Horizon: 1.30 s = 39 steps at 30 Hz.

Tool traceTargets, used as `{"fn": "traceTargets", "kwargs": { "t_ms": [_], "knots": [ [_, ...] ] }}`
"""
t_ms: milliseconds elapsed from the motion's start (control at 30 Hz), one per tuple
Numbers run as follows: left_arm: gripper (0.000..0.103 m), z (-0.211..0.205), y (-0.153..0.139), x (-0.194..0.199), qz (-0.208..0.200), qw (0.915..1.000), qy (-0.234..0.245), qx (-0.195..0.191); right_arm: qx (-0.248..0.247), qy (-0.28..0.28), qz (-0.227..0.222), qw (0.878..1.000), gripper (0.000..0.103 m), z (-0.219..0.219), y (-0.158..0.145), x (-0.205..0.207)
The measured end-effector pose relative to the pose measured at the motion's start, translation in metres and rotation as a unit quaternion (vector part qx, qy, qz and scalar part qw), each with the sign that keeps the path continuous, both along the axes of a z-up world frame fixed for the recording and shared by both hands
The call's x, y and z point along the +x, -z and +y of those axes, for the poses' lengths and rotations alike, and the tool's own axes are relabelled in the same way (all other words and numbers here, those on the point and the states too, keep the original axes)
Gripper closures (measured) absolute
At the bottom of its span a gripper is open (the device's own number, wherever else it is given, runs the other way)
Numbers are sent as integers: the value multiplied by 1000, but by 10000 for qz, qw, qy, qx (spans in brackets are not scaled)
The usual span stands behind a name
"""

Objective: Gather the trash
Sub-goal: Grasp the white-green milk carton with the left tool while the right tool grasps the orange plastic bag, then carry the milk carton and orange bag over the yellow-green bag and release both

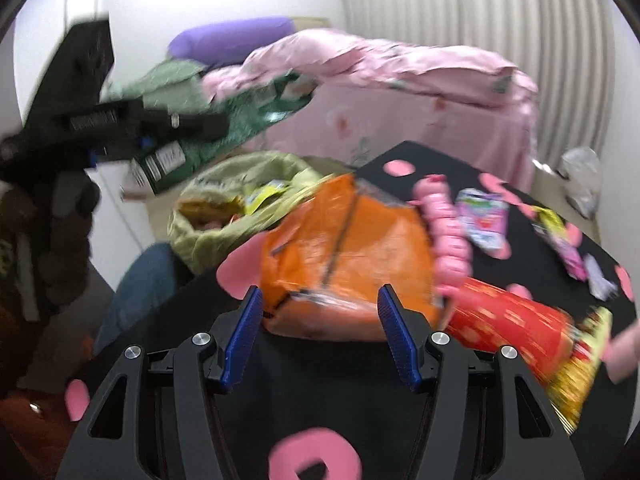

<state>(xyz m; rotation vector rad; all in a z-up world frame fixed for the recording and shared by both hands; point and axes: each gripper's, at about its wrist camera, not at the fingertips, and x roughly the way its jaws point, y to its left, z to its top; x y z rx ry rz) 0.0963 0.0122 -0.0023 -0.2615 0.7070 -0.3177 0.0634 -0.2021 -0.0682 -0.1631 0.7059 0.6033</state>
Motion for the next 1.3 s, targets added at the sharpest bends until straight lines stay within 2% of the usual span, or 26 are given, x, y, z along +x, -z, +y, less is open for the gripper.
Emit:
{"fn": "traceTargets", "kwargs": {
  "t_ms": [100, 133, 200, 267, 300, 500, 733, 800, 833, 867, 933, 1133, 1300],
  "knots": [
    [49, 8, 5, -5, 64, 10000, -36, -52, -422, -29, 89, 9991, 60, 16, 15, 7],
    [49, 10, 6, -7, 83, 9999, -34, -83, -465, -3, 162, 9988, 62, 14, 17, 9],
    [49, 10, 11, -9, 123, 9998, 1, -135, -393, 102, 305, 9987, 71, 2, 16, 9],
    [49, 8, 18, -9, 202, 9996, 58, -190, -613, 326, 276, 9972, 89, -9, 15, 8],
    [49, 6, 20, -9, 241, 9994, 88, -213, -675, 414, 269, 9965, 92, -16, 15, 9],
    [49, -28, 35, -10, 475, 9977, 422, -241, -625, 835, 360, 9939, 92, -63, 1, -11],
    [49, -73, 60, -11, 944, 9919, 832, 176, -762, 924, 594, 9910, 92, -78, 14, -45],
    [49, -80, 64, -11, 1056, 9895, 965, 226, -649, 966, 630, 9912, 90, -86, 15, -52],
    [49, -84, 65, -12, 1110, 9877, 1078, 217, -570, 998, 649, 9913, 83, -90, 14, -55],
    [49, -85, 64, -12, 1134, 9867, 1140, 214, -483, 1044, 634, 9913, 65, -95, 13, -58],
    [47, -87, 60, -12, 1147, 9850, 1258, 264, -333, 1070, 591, 9919, 45, -103, 9, -62],
    [38, -107, 46, 7, 1179, 9795, 1486, 683, -238, 1065, 545, 9925, 45, -112, 2, -74],
    [37, -140, 54, 30, 1359, 9646, 1734, 1451, -429, 1300, 328, 9900, 45, -120, -4, -87]
  ]
}}
